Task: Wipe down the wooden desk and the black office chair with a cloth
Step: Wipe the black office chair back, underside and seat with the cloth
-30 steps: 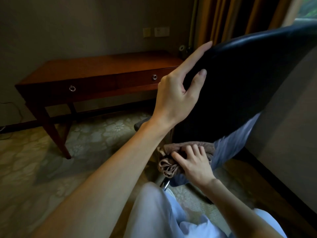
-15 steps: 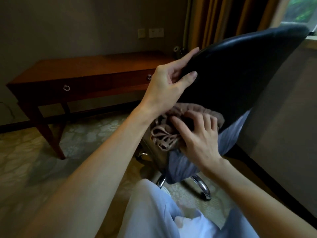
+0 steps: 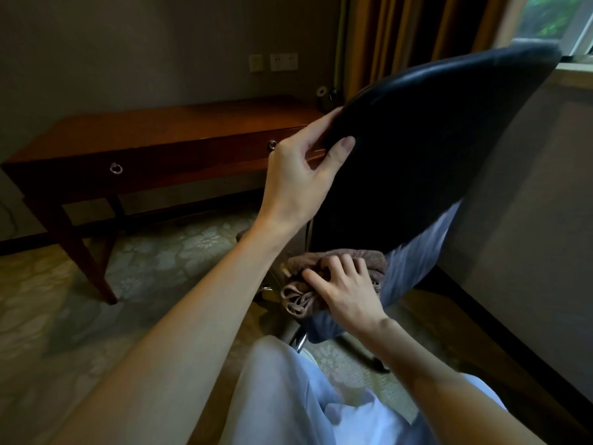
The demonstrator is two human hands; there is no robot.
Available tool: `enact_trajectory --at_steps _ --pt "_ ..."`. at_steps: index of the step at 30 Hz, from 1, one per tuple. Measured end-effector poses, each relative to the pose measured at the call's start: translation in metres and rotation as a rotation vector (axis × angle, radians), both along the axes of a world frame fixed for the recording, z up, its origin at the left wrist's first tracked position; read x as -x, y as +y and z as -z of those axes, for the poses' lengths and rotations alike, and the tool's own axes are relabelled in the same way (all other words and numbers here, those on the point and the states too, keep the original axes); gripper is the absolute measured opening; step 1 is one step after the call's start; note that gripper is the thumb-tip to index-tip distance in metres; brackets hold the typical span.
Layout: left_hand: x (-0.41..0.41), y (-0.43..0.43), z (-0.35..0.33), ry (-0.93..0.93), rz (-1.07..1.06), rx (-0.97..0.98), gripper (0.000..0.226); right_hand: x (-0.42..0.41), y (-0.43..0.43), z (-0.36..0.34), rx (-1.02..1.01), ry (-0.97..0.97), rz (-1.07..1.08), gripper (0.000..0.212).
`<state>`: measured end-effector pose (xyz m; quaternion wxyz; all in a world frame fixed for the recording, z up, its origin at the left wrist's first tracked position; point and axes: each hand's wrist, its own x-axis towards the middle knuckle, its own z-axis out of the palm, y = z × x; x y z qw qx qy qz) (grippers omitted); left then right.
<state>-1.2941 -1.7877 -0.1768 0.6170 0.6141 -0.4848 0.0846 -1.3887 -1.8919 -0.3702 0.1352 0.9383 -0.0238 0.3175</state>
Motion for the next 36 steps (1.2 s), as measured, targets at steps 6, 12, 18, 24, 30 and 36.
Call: enact_trajectory --at_steps 6,12,18,24,30,36 --pt "-0.01 0.008 0.021 -0.071 -0.188 -0.247 0.054 0.012 -0.002 -0.023 0.05 -0.064 -0.07 0.055" --pt "-0.028 0.016 0.025 -0.141 -0.239 -0.279 0.055 -0.006 -0.001 -0.038 -0.04 -0.353 -0.025 0.054" --pt "-0.049 0.023 0.052 -0.002 -0.305 -0.232 0.065 -0.048 0.006 -0.008 0.003 -0.373 -0.119 0.052" --pt "-0.076 0.041 0.082 0.231 -0.227 -0.144 0.058 -0.084 0.022 0.051 0.044 -0.21 -0.134 0.056" --pt "-0.097 0.057 0.081 0.274 -0.197 -0.15 0.068 -0.089 0.037 0.095 -0.001 0.03 -0.091 0.053" --pt "-0.093 0.054 0.083 0.258 -0.237 -0.151 0.085 -0.077 0.031 0.06 -0.098 -0.015 -0.073 0.064"
